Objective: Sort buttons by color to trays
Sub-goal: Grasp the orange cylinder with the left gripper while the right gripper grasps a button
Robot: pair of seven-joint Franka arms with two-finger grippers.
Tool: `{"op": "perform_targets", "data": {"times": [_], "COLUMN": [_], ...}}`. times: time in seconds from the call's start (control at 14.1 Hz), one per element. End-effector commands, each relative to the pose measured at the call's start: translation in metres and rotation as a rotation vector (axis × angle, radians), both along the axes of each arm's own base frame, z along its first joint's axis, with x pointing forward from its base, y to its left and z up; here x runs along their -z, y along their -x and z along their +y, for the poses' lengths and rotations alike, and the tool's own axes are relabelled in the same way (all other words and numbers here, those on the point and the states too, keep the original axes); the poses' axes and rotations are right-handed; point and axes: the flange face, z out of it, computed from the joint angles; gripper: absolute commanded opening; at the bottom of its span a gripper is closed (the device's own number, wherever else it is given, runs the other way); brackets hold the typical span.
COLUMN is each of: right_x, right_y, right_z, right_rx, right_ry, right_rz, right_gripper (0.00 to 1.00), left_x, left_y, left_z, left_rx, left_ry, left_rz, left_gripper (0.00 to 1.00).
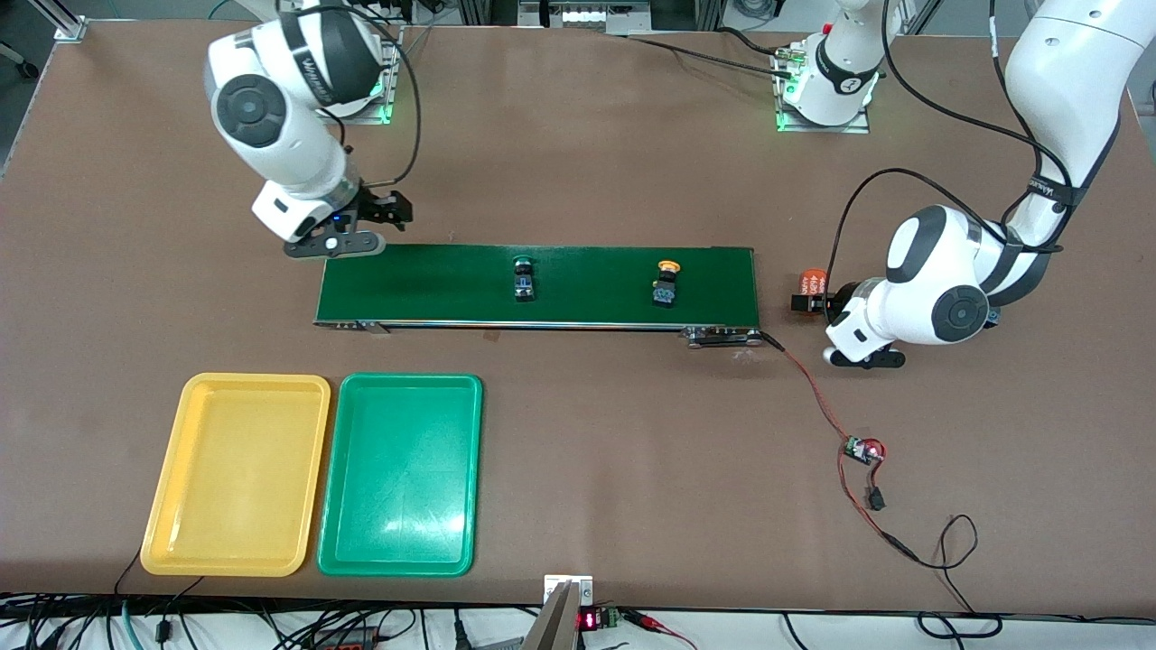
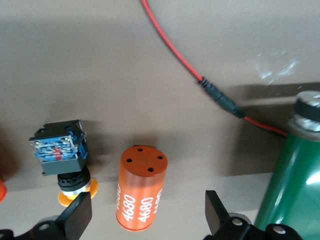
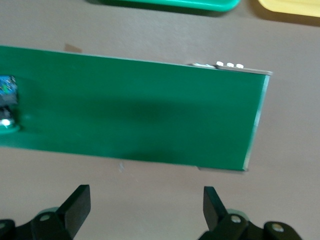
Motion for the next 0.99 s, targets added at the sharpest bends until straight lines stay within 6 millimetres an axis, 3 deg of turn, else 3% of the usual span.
{"op": "perform_targets", "data": {"times": [0.0,0.28,0.78,0.92], "right_x": [0.018,0.041,0.046,0.048], "right_y": [0.002,-0.002,-0.016,-0.029], "right_z": [0.021,0.053,0.057,0.059], "right_rx": [0.062,0.102,0.125,0.126], "right_ry": [-0.034,-0.088,-0.101,-0.107], "right_rz": [-0.051,-0.108,-0.113,-0.115], "right_gripper": [1.0,1.0,1.0,1.0], "left_x": [0.006,0.019,0.025,0.028], "left_y": [0.025,0.035,0.039,0.039], "left_z": [-0.005,-0.011,-0.005,0.003], "left_rx": [0.037,0.039,0.095,0.088], "left_ry": [-0.004,0.007,-0.023,-0.025], "left_rz": [-0.034,-0.039,-0.043,-0.04], "left_gripper": [1.0,1.0,1.0,0.96]}}
